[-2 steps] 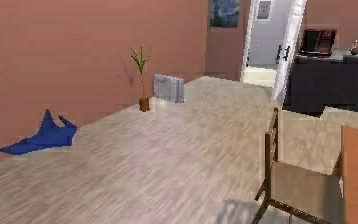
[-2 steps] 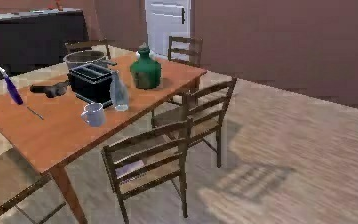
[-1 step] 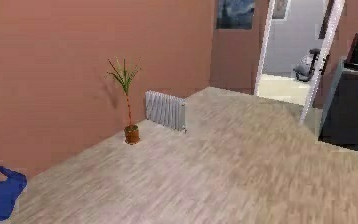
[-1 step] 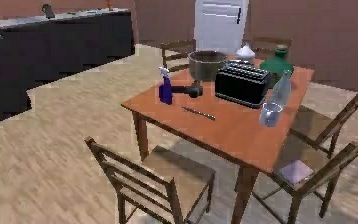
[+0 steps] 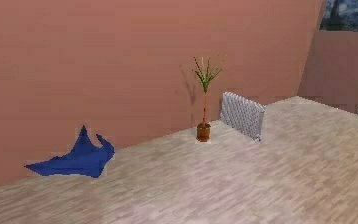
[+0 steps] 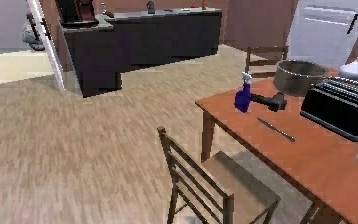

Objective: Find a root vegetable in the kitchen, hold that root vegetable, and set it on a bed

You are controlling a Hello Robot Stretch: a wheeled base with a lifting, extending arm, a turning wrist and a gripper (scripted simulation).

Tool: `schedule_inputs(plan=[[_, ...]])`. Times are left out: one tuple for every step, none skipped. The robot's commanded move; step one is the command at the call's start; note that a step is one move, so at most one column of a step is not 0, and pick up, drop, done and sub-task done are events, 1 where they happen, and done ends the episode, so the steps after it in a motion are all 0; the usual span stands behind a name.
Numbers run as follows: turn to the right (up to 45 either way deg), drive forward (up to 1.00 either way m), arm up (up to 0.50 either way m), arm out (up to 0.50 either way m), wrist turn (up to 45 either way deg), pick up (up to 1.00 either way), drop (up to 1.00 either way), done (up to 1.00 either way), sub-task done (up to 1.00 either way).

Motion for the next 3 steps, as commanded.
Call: schedule_inputs(plan=[[0.0, 0.1, 0.0, 0.0, 0.0, 0.0, 0.0, 0.0, 0.0], [45.0, 0.0, 0.0, 0.0, 0.0, 0.0, 0.0, 0.0, 0.0], [12.0, 0.0, 0.0, 0.0, 0.0, 0.0, 0.0, 0.0, 0.0]])
